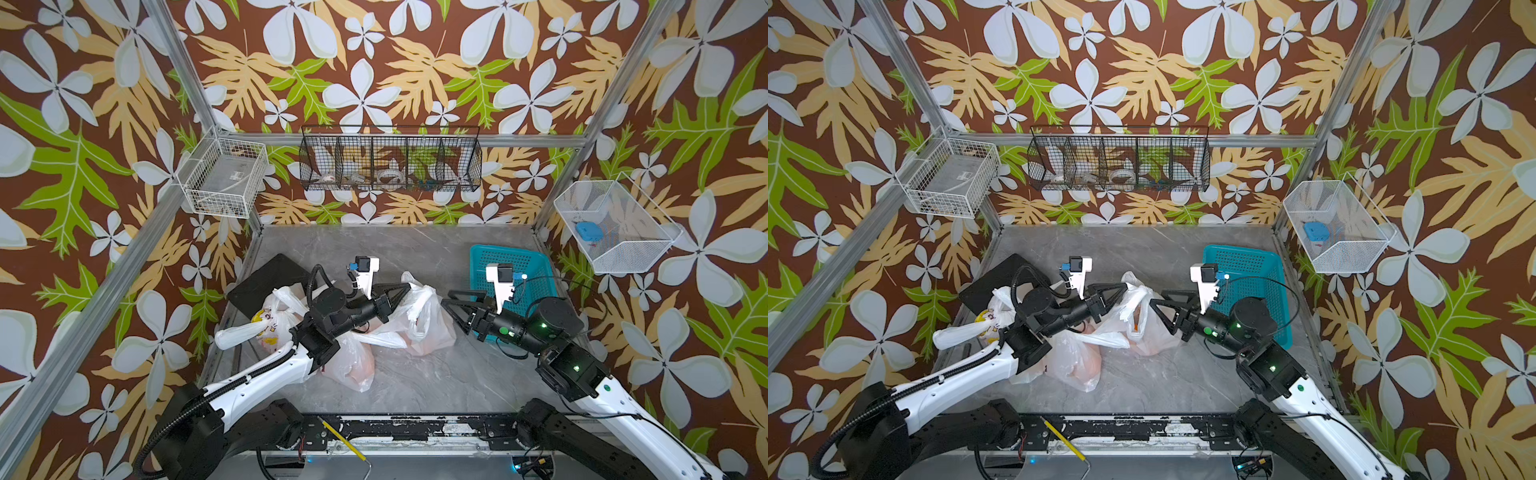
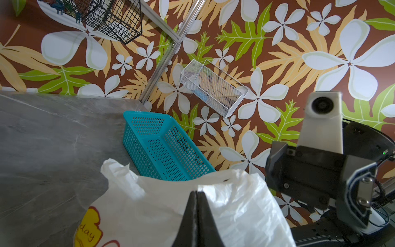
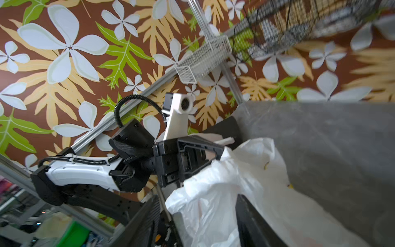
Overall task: Place the oranges into plastic bags & tie knots
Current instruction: Tie the plastic bag at the center of the board.
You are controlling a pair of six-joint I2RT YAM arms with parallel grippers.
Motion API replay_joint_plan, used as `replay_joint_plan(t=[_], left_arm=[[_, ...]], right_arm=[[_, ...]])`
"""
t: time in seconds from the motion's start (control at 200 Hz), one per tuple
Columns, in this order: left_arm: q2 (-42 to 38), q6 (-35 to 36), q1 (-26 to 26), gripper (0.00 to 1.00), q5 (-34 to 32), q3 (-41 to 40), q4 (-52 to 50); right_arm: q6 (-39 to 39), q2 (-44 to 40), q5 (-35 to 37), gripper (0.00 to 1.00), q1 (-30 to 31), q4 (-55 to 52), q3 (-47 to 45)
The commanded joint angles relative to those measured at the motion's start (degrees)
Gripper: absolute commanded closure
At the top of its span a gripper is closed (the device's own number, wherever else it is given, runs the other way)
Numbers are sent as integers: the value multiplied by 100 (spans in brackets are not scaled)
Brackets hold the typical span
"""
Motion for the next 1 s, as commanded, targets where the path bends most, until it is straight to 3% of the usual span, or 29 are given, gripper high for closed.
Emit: replay_joint_plan(t=[0.0,0.1,0.22,0.671,0.776,0.921,0.996], left_arm=[[-21,185,2,100,-100,19,127],[20,220,0,100,-78,46,128],[61,221,0,100,-46,88,136],[-8,346,-9,100,-112,93,47],[-85,389,-9,100,-204,96,-19],[-194,485,-9,100,-387,90,-98],[-300,586,-2,100,-725,67,-249]], right_arm=[[1055,42,28,33,451,-350,8],[1059,207,398,25,932,-214,120],[963,584,588,23,1165,-216,332],[625,1454,1073,38,1184,-310,781],[596,1428,1197,53,1186,-379,706],[425,1313,1360,92,1186,-633,686],[232,1170,1604,100,1183,-963,697]])
